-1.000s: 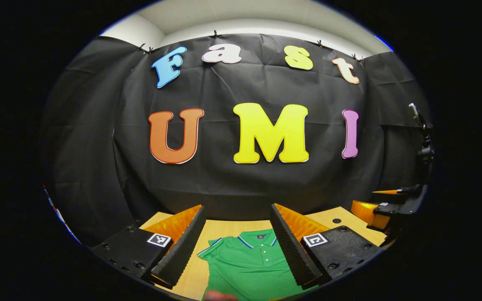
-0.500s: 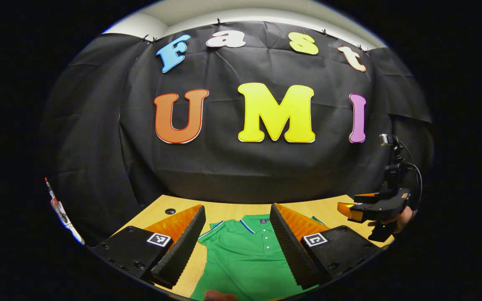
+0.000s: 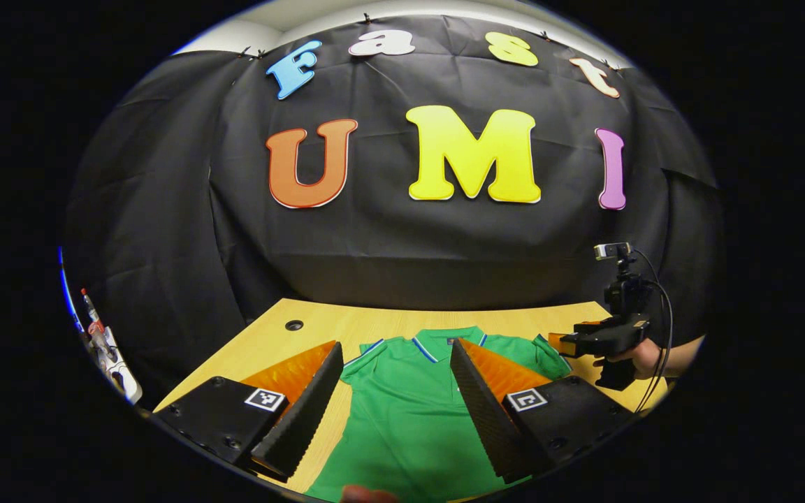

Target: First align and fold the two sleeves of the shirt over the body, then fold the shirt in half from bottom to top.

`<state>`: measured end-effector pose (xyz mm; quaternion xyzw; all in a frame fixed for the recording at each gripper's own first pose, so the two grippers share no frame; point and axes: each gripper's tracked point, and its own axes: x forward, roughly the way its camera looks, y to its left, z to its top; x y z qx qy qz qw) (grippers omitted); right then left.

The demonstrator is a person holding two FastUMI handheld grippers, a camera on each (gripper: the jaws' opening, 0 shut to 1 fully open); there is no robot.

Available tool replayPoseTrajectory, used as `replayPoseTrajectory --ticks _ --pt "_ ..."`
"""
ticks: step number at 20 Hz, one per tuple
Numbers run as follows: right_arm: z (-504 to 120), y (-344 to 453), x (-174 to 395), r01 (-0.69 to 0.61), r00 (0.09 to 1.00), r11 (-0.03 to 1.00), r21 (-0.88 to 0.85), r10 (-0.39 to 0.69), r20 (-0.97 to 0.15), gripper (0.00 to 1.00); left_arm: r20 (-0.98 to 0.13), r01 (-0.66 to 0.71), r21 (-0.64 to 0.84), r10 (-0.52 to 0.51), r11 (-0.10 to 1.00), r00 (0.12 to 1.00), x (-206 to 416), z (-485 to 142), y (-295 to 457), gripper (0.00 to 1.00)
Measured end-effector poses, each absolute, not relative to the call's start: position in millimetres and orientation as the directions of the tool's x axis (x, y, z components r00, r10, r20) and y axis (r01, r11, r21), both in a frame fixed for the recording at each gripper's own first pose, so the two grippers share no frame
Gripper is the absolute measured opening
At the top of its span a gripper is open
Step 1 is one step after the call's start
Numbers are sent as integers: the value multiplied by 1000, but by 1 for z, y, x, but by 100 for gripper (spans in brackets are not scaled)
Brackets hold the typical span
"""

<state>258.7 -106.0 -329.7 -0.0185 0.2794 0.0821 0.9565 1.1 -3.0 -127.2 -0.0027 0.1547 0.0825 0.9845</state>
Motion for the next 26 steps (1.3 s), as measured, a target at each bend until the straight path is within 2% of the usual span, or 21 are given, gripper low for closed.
replayPoseTrajectory --ticks 7,11,12,13,16,17,18,20,26 --pt "-373 -110 292 -119 794 991 60 132 -593 93 -339 -188 22 184 982 923 -6 -144 -8 99" --pt "-387 -103 296 -130 768 988 78 151 -622 86 -355 -193 22 188 981 916 -7 -148 -8 99" --pt "-391 -101 294 -127 758 988 88 154 -634 76 -354 -190 22 185 982 917 -7 -147 -8 99" --pt "-396 -109 295 -106 755 992 70 126 -644 76 -349 -186 23 182 982 919 -8 -145 -9 99" --pt "-392 -110 293 -38 734 991 130 117 -669 6 -347 -181 23 178 983 921 -10 -145 -9 99" --pt "-391 -110 293 -27 724 990 138 114 -680 6 -352 -181 21 176 983 919 -10 -147 -9 99" --pt "-390 -107 292 -32 720 989 144 123 -683 1 -358 -182 22 177 983 917 -11 -147 -8 99" --pt "-382 -100 288 -49 722 985 163 147 -676 2 -357 -181 29 179 983 917 -14 -146 -5 99" --pt "-347 -103 286 -31 760 985 168 132 -636 1 -366 -190 18 183 982 912 -15 -150 3 99"
